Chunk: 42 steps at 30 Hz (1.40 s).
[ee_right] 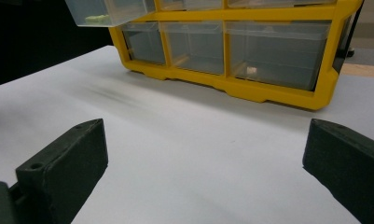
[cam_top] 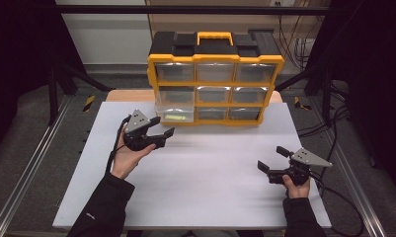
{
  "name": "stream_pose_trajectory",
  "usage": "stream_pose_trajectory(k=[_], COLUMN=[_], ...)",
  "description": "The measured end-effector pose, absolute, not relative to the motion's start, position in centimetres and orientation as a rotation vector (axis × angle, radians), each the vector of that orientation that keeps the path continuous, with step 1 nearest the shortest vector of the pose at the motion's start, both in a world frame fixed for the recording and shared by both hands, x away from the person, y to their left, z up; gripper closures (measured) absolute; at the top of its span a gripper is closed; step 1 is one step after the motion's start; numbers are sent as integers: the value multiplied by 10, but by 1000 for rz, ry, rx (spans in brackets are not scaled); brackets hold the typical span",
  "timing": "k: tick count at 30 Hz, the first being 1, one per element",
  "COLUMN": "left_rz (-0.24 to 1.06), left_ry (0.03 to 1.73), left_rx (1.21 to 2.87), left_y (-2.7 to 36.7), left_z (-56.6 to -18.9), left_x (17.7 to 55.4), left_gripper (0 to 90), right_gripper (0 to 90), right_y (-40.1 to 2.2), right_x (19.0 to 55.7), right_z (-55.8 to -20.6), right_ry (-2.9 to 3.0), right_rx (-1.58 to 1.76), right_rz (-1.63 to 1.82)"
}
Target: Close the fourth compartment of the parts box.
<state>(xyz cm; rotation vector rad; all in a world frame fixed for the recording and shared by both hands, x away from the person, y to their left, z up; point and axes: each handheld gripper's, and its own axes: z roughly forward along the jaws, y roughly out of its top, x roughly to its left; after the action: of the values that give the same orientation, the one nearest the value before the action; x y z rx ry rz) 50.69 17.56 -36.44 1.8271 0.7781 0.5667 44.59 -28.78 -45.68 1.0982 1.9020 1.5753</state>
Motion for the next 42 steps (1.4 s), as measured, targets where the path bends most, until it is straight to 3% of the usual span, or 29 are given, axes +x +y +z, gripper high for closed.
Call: stream_pose_trajectory(k=[27,42], left_rz=[504,539], left_ry=[796,818], left_rx=[1846,1853], left_y=[173,173], left_z=[-371,-374], left_x=[518,524], left_gripper=[756,870], right_gripper=[5,5], right_y=[-288,-288], right_x=[446,446], right_z=[-457,-457], right_ry=[1907,1906], right_rx=[1094,1095], right_rz=[1569,1572])
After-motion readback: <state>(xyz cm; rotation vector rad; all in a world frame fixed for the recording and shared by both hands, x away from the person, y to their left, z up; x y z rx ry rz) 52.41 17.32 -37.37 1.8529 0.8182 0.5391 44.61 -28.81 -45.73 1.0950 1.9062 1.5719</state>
